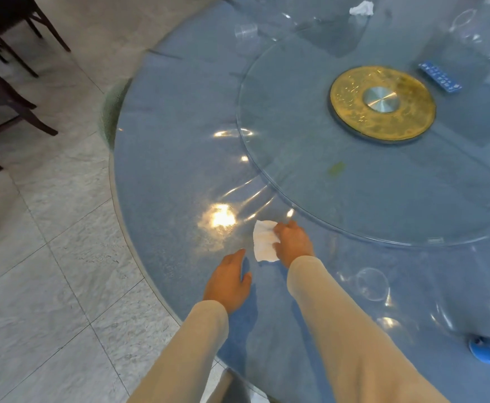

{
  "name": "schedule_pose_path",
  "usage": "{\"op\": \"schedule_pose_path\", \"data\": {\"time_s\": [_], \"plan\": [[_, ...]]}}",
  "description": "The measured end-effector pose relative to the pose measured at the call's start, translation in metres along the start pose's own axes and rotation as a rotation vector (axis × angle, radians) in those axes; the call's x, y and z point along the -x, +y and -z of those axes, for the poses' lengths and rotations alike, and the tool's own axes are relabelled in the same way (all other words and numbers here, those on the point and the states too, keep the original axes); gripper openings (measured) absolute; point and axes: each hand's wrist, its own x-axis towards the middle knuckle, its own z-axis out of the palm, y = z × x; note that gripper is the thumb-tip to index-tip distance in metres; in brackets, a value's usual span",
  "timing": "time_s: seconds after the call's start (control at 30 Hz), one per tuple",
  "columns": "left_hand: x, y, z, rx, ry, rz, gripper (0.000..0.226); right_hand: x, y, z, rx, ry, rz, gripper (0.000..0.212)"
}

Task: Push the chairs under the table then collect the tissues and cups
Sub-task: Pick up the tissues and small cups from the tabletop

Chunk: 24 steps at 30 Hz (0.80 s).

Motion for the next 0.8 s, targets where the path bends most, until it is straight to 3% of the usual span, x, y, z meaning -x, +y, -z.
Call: {"op": "schedule_pose_path", "data": {"time_s": [0.17, 0.5, 0.6, 0.8], "plan": [[-0.005, 0.017, 0.009, -0.046, -0.018, -0.046, 0.059, 0.008, 0.002, 0.003, -0.093, -0.038, -0.013, 0.025], [-0.015, 0.074, 0.009, -0.334, 0.145, -0.238, 0.052, 0.044, 0.022, 0.048, -0.528, -0.076, 0.071, 0.018], [-0.009, 0.086, 0.002, -0.416, 0.171, -0.379, 0.053, 0.057, 0.039, 0.069, -0.657, -0.046, 0.084, 0.017], [0.018, 0.121, -0.021, -0.035, 0.119, -0.274, 0.053, 0.086, 0.076, 0.091, -1.019, -0.034, 0.029, 0.024]]}}
